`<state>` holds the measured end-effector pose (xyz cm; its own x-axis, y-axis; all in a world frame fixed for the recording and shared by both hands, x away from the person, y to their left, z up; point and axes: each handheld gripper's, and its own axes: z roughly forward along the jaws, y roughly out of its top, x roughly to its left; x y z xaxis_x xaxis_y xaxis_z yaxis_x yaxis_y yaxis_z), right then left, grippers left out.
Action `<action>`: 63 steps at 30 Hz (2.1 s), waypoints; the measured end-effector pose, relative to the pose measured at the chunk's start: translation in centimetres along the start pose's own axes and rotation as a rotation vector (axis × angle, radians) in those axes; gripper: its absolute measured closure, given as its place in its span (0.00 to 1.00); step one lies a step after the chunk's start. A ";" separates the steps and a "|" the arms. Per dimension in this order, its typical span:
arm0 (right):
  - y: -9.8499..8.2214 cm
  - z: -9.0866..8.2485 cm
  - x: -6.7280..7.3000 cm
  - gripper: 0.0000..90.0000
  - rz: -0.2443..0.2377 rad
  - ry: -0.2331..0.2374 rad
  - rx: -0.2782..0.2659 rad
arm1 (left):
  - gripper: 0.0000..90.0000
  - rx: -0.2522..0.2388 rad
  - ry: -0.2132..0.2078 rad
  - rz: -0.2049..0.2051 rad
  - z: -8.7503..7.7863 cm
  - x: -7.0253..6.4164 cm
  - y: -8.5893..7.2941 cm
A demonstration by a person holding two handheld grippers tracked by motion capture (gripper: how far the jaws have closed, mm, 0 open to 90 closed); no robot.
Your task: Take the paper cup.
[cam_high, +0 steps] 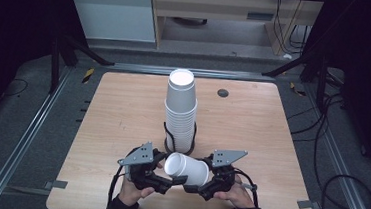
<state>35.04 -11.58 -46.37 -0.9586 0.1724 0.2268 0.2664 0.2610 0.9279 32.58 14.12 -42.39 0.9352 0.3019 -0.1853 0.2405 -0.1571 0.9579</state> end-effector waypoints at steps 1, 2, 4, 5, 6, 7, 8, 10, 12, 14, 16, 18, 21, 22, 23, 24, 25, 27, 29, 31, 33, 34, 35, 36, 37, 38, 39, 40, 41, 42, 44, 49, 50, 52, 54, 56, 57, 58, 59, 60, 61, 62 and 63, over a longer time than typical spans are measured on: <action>0.0 0.0 0.0 0.10 0.000 0.000 0.000 | 0.24 0.000 0.000 0.000 0.0 0.0 0.0; 0.0 0.0 0.0 0.10 0.000 -0.002 0.000 | 0.24 0.001 -0.002 -0.003 0.0 0.0 0.0; 0.0 -0.1 0.0 0.10 -0.002 -0.005 0.002 | 0.23 0.005 -0.002 -0.001 0.0 0.1 0.0; 0.0 -0.1 0.0 0.10 -0.005 -0.007 0.004 | 0.23 0.005 -0.002 0.004 0.0 0.1 0.1; 0.1 -0.1 0.0 0.10 -0.006 -0.008 0.006 | 0.23 0.008 -0.003 0.009 0.0 0.1 0.1; 0.1 -0.1 0.0 0.10 -0.006 -0.008 0.006 | 0.23 0.008 -0.003 0.009 0.0 0.1 0.1; 0.1 -0.1 0.0 0.10 -0.006 -0.008 0.007 | 0.23 0.011 -0.002 0.015 0.0 0.1 0.2; 0.1 -0.2 0.0 0.10 -0.007 -0.013 0.012 | 0.23 0.014 0.006 0.023 -0.2 0.1 0.3; 0.2 -0.3 -0.1 0.10 -0.008 -0.016 0.018 | 0.21 0.015 0.009 0.025 -0.5 0.2 0.6; 0.3 -0.3 -0.1 0.10 -0.014 -0.015 0.020 | 0.20 0.030 0.011 0.032 -0.7 0.2 0.8; 0.4 -0.3 -0.1 0.10 -0.017 -0.020 0.030 | 0.18 0.041 0.019 0.038 -1.1 0.2 1.0; 0.6 -0.5 -0.2 0.10 -0.021 -0.027 0.033 | 0.17 0.048 0.018 0.041 -1.5 0.2 1.3; 0.8 -0.9 -0.4 0.10 -0.028 -0.038 0.056 | 0.15 0.076 0.020 0.044 -2.1 0.3 1.4; 0.8 -1.0 -0.4 0.10 -0.031 -0.040 0.064 | 0.15 0.091 0.018 0.046 -2.2 0.4 1.5; 0.8 -1.0 -0.4 0.10 -0.031 -0.040 0.064 | 0.15 0.102 0.029 0.050 -2.4 0.4 1.5; 1.0 -1.2 -0.5 0.10 -0.040 -0.046 0.079 | 0.15 0.115 0.034 0.050 -2.5 0.5 1.5; 1.2 -1.2 -0.5 0.10 -0.043 -0.049 0.087 | 0.14 0.138 0.032 0.054 -2.7 0.6 1.5; 1.4 -1.4 -0.6 0.10 -0.052 -0.058 0.111 | 0.14 0.151 0.034 0.054 -2.7 0.8 1.4; 1.4 -1.4 -0.7 0.10 -0.054 -0.061 0.114 | 0.14 0.162 0.042 0.053 -2.7 1.0 1.4; 1.6 -1.4 -0.8 0.10 -0.059 -0.065 0.130 | 0.14 0.172 0.040 0.057 -2.7 1.1 1.5; 1.7 -1.3 -0.8 0.10 -0.064 -0.068 0.144 | 0.14 0.185 0.035 0.064 -2.6 1.1 1.6; 1.8 -1.2 -0.8 0.10 -0.070 -0.068 0.156 | 0.14 0.189 0.031 0.065 -2.6 1.1 1.6; 1.9 -1.1 -0.9 0.10 -0.076 -0.066 0.167 | 0.14 0.202 0.021 0.066 -2.4 1.2 1.7; 2.0 -1.0 -0.9 0.10 -0.078 -0.068 0.172 | 0.14 0.208 0.016 0.065 -2.3 1.3 1.7; 2.0 -1.0 -0.9 0.10 -0.083 -0.067 0.175 | 0.14 0.208 0.016 0.065 -2.3 1.3 1.7; 2.0 -1.0 -0.9 0.10 -0.083 -0.067 0.175 | 0.14 0.214 0.009 0.064 -2.2 1.3 1.7; 2.1 -0.9 -0.9 0.10 -0.087 -0.067 0.182 | 0.13 0.220 0.011 0.069 -2.1 1.3 1.7; 2.2 -0.8 -0.8 0.10 -0.092 -0.066 0.192 | 0.13 0.218 0.007 0.066 -2.0 1.3 1.7; 2.2 -0.6 -0.8 0.10 -0.098 -0.065 0.206 | 0.12 0.225 0.005 0.063 -1.8 1.4 1.7; 2.2 -0.6 -0.8 0.10 -0.098 -0.065 0.206 | 0.12 0.225 0.005 0.063 -1.8 1.4 1.7; 2.3 -0.3 -0.8 0.10 -0.108 -0.065 0.224 | 0.12 0.237 -0.002 0.065 -1.6 1.4 1.6; 2.5 0.1 -0.8 0.10 -0.115 -0.057 0.239 | 0.12 0.256 -0.004 0.066 -1.3 1.5 1.8; 2.5 0.1 -0.8 0.10 -0.115 -0.057 0.239 | 0.13 0.256 -0.004 0.066 -1.3 1.5 1.8; 2.7 0.3 -0.8 0.10 -0.121 -0.058 0.248 | 0.13 0.261 -0.009 0.064 -1.2 1.6 1.8; 2.8 0.5 -0.8 0.10 -0.124 -0.055 0.253 | 0.13 0.275 -0.015 0.064 -0.9 1.6 1.8; 2.8 0.7 -0.7 0.10 -0.131 -0.052 0.265 | 0.15 0.280 -0.015 0.065 -0.7 1.6 1.8; 2.9 0.8 -0.7 0.10 -0.134 -0.052 0.269 | 0.15 0.285 -0.017 0.066 -0.6 1.6 1.8; 2.9 0.8 -0.7 0.10 -0.134 -0.052 0.269 | 0.15 0.285 -0.016 0.066 -0.6 1.6 1.9; 2.9 0.9 -0.7 0.10 -0.133 -0.052 0.272 | 0.16 0.284 -0.019 0.065 -0.5 1.6 2.0; 2.9 0.9 -0.7 0.10 -0.135 -0.054 0.274 | 0.16 0.287 -0.022 0.066 -0.5 1.6 2.0; 3.0 1.0 -0.7 0.10 -0.136 -0.054 0.275 | 0.17 0.291 -0.022 0.065 -0.4 1.7 2.0; 3.0 1.0 -0.7 0.10 -0.138 -0.052 0.273 | 0.17 0.297 -0.020 0.067 -0.3 1.6 2.0; 3.0 1.0 -0.7 0.10 -0.138 -0.052 0.273 | 0.17 0.304 -0.023 0.067 -0.2 1.6 2.0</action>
<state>36.57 -9.99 -44.00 -0.9830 0.1643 0.0820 0.1581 0.5296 0.8334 34.55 14.49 -40.71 0.9564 0.2606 -0.1322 0.2416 -0.4508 0.8593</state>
